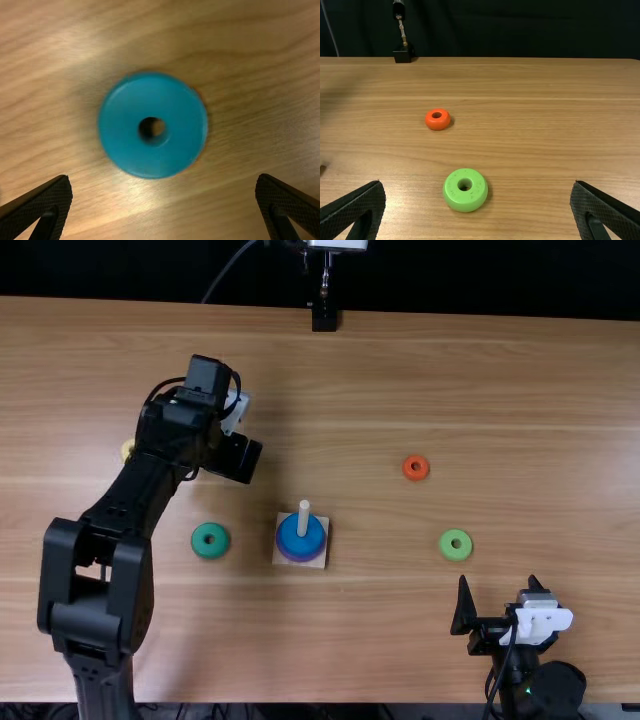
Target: Build the Hanoi tower: stack the rings onto the peg from bottom to top in this color order: purple, dark blue, light blue, dark green, light green, yellow, orange.
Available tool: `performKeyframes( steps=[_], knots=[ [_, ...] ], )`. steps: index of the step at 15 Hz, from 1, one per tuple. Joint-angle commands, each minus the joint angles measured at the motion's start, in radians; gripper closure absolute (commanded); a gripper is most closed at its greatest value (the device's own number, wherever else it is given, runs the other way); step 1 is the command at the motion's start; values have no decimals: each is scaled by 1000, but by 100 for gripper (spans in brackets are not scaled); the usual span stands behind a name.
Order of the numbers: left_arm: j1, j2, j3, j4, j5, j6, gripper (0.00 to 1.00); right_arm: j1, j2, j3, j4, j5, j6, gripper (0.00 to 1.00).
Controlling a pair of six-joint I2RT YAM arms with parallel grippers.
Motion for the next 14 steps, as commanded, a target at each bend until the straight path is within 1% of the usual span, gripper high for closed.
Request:
performKeyframes(
  steps=[1, 5, 14],
  knots=[
    [-12, 38, 43, 19, 1, 3, 0, -15, -25, -68, -42, -4, -3, 0],
    [-17, 73, 45, 130, 1, -1, 0, -15, -25, -70, -42, -6, -1, 0],
    [-9, 96, 39, 120, -2, 1, 0, -15, -25, -70, -42, -4, -3, 0]
  ],
)
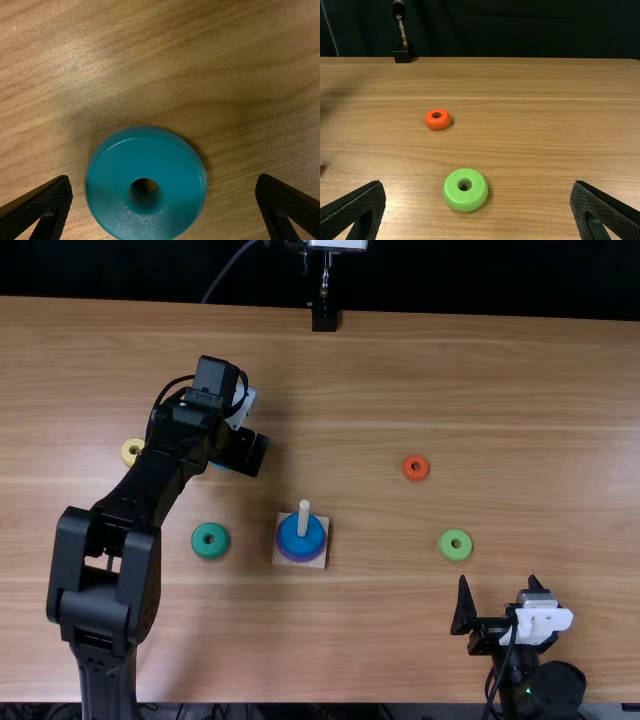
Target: Build the Hanoi tower: stack the rings onto the peg from bottom to top in this color order: purple, dark blue, light blue, dark green, light green, yellow, orange.
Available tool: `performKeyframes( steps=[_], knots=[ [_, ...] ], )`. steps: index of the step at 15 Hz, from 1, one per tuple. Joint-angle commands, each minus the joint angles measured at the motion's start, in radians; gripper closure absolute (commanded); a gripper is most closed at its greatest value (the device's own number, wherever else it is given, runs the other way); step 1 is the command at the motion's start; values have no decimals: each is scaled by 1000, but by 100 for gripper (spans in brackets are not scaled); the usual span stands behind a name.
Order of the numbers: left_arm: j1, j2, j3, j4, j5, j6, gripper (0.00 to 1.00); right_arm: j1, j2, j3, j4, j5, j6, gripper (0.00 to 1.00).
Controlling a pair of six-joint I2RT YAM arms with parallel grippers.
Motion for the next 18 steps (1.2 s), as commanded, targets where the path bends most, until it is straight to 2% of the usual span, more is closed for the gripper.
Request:
performKeyframes(
  steps=[1, 7, 8, 9, 10, 11, 12, 13, 16, 18],
  knots=[
    [4, 49, 39, -5, 0, 1, 0, -15, -25, -70, -42, -5, -1, 0],
    [7, 51, 42, -5, 9, -1, 0, -15, -25, -70, -42, -5, -3, 0],
    [7, 51, 42, -5, 4, 3, 29, -15, -25, -70, -42, -5, -1, 0],
    [6, 49, 42, 1, -4, 3, 74, -15, -25, -68, -42, -5, -3, 0],
    [6, 49, 40, 8, -5, 3, 100, -15, -25, -70, -42, -5, -1, 0],
    [6, 49, 42, 8, -22, 3, 100, -15, -25, -70, -42, -5, -3, 0],
    [6, 49, 42, 8, -55, 3, 100, -15, -25, -68, -42, -7, -1, 0],
    [6, 46, 45, 8, -70, 3, 100, -15, -25, -68, -42, -5, -1, 0],
    [6, 32, 116, -29, -73, 1, 100, -15, -25, -68, -42, -7, -3, 0],
    [4, -4, 171, -130, -73, -2, 100, -15, -25, -70, -42, -5, -1, 0]
  ],
)
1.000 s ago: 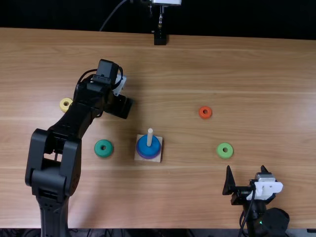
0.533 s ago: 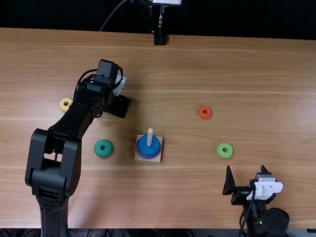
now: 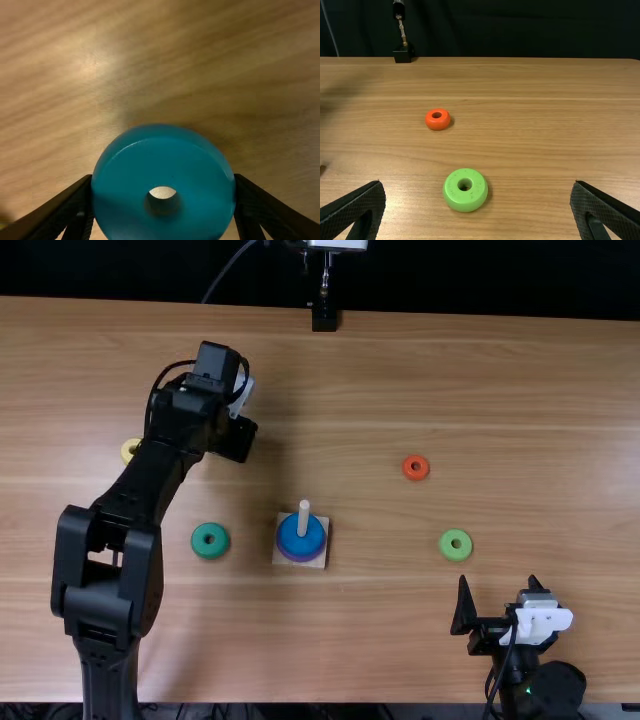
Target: Build the Hanoi tower: stack the rings onto the peg from bottom to top in this color order: purple, dark blue, light blue, dark green, light green, yellow, orange.
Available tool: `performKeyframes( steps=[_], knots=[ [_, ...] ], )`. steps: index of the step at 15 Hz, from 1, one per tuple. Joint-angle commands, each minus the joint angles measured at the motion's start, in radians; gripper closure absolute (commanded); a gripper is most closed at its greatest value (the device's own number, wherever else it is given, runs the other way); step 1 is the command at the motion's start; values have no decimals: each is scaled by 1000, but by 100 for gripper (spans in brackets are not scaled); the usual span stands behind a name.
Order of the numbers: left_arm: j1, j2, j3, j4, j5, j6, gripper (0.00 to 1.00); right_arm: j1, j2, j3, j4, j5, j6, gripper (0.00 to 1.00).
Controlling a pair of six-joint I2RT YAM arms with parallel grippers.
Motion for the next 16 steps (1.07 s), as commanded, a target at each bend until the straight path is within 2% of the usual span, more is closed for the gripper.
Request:
performKeyframes(
  steps=[1, 4, 7, 11, 14, 16],
  knots=[
    [0, -67, 60, -70, -3, -2, 100, -15, -25, -68, -42, -4, -2, 0],
    [-3, -138, 115, -276, 12, -2, 100, -15, -25, -70, -42, -4, -2, 0],
    [-15, -251, 115, -401, 14, -10, 100, -15, -25, -68, -42, -4, -2, 0],
    [-76, -394, 102, -449, 16, -93, 100, -15, -25, -68, -42, -4, -1, 0],
    [-168, -457, 102, -460, 14, -166, 100, -15, -25, -68, -42, -4, -2, 0],
    [-220, -464, 102, -460, 16, -198, 100, -15, -25, -70, -42, -4, -1, 0]
  ],
)
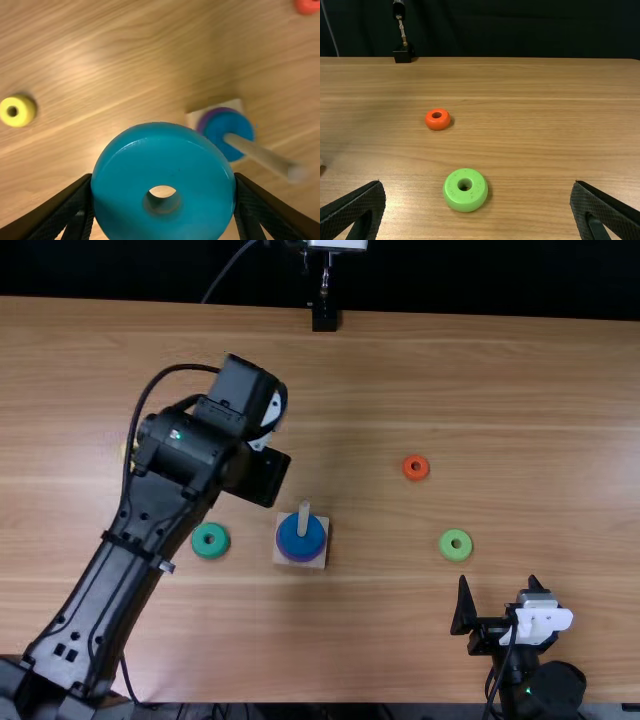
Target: Build the Hanoi tower: stack the rings onto the peg from bottom to top in this color order: purple, dark blue, light blue, dark green, light green, yellow, orange.
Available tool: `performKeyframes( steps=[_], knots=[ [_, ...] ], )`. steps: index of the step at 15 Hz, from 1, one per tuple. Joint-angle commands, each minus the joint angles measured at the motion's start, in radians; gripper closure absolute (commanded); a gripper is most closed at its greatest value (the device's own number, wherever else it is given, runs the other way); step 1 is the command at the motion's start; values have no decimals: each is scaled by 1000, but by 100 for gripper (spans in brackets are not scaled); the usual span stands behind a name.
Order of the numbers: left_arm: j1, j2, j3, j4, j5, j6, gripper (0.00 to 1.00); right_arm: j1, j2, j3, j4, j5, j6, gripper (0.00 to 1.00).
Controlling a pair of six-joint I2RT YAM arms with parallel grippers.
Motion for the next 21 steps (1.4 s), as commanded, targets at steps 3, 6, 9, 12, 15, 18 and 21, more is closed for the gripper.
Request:
performKeyframes(
  steps=[3, 6, 9, 12, 15, 18, 21],
  knots=[
    [-78, -34, 23, -5, 8, -73, 100, -15, -25, -70, -42, -4, -3, 0],
    [-124, -32, 23, -3, 6, -97, 100, -15, -25, -70, -42, -4, -3, 0],
    [-154, -31, 5, -1, 6, -106, 100, -15, -25, -68, -42, -4, -1, 0],
    [-174, -28, -16, -3, 6, -106, 100, -15, -25, -68, -42, -4, -1, 0],
    [-176, -25, -38, -1, 6, -106, 100, -15, -25, -70, -42, -4, -1, 0],
    [-177, -20, -47, -1, 6, -106, 100, -15, -25, -68, -42, -4, -1, 0],
    [-197, -15, -59, 8, 6, -115, 100, -15, -25, -68, -42, -4, -1, 0]
  ],
)
